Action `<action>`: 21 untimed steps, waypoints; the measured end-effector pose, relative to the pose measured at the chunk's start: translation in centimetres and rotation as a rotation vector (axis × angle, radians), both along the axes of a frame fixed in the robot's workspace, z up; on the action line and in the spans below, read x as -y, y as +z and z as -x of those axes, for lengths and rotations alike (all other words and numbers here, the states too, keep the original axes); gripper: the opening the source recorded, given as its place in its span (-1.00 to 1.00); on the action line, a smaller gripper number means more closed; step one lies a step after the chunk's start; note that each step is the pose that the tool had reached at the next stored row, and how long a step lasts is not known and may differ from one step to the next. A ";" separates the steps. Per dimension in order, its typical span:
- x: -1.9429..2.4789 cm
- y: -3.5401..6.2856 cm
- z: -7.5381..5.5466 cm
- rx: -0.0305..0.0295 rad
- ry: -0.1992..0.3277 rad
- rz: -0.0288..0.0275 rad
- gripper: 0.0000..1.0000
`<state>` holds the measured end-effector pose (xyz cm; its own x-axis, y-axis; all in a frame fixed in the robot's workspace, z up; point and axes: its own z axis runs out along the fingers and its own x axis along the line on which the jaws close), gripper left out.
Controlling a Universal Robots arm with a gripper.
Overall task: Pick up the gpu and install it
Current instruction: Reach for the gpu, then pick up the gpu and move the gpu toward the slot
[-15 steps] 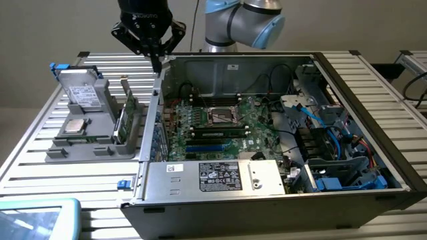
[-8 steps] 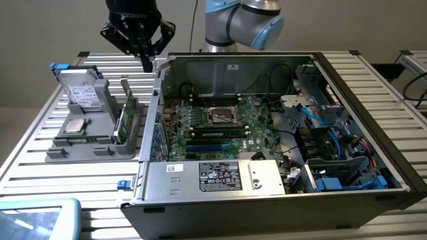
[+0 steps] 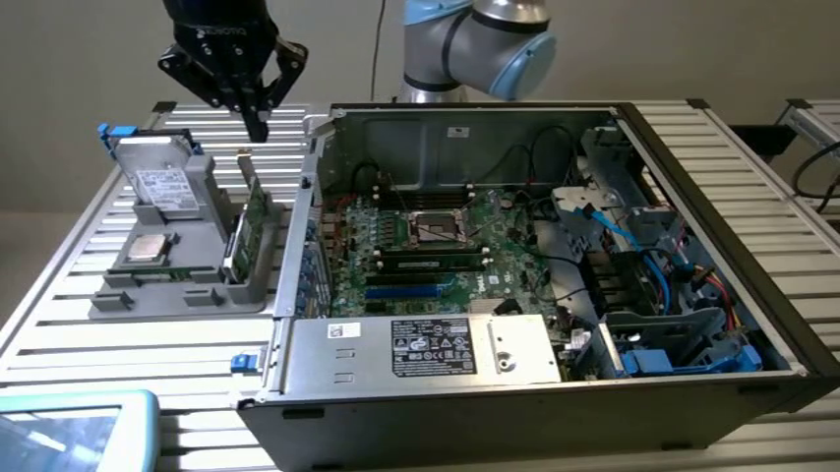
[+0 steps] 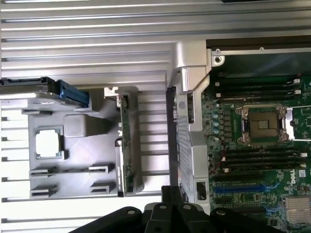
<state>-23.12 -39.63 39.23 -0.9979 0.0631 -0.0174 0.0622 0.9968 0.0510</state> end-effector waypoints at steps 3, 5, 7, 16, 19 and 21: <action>-0.18 -0.04 1.2 -0.0001 0.000 0.0000 -0.79; -0.33 -0.07 1.9 0.0000 0.000 0.0000 -0.79; -0.49 -0.10 2.5 -0.0001 0.000 0.0000 -0.79; -1.85 -0.25 3.6 -0.0001 0.000 0.0001 -0.79; -1.85 -0.25 3.6 -0.0001 0.000 0.0000 -0.79; -1.85 -0.25 3.6 0.0000 0.000 0.0000 -0.79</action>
<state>-26.76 -37.78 38.98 -0.9979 0.0631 -0.0173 0.0622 0.9968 0.0510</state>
